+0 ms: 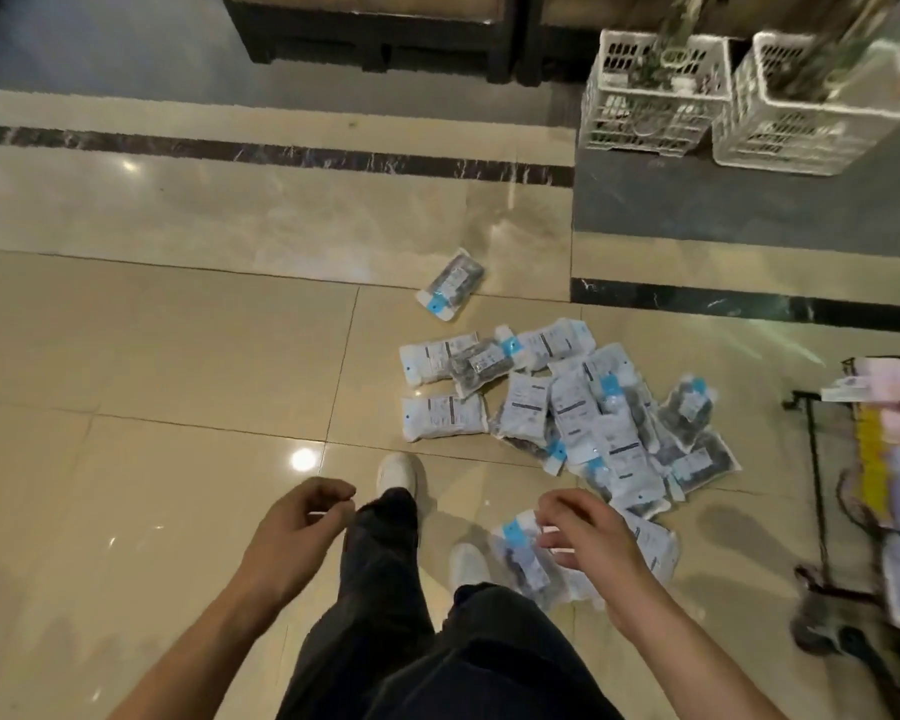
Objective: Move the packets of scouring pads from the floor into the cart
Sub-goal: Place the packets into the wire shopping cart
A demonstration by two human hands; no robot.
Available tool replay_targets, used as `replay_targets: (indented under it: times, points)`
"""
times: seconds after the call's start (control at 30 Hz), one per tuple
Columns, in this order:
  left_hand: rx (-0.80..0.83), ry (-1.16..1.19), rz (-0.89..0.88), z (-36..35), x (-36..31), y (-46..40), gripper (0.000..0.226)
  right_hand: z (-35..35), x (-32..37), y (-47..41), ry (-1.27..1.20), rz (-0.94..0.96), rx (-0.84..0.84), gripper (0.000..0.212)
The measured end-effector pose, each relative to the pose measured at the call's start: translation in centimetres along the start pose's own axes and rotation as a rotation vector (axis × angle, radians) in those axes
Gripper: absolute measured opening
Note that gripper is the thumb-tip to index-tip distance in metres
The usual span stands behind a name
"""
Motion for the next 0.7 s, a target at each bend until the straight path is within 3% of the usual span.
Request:
replay_targets:
  times: [0.23,0.4,0.53,0.7]
  points:
    - [0.281,-0.230,-0.109,-1.3,-9.0,-15.9,0.013,-0.2,3.4,-5.7,-0.183,-0.076,-0.184,0.020]
    - [0.437,-0.400,-0.117,-5.2,-11.3,-26.9,0.011,-0.5,1.2,-12.9,-0.323,-0.202,-0.314,0.011]
    - [0.516,-0.486,-0.123,-10.0,-9.2,-35.7,0.013,-2.1,-2.3,-22.3,-0.307,-0.229,-0.347,0.005]
    - [0.501,-0.569,-0.144,-17.5,-0.7,-48.1,0.024,-4.3,-8.9,-37.9,-0.240,-0.190,-0.328,0.015]
Point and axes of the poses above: each hand's wrist, its own y-axis away from the middle knuckle, its own z-axis out of the back of the hand, x = y × z, the point moved 2 cm from there along -y, towards the middle knuckle, and after that the axes turned 2 degrees about x, right-handed, at the moved point
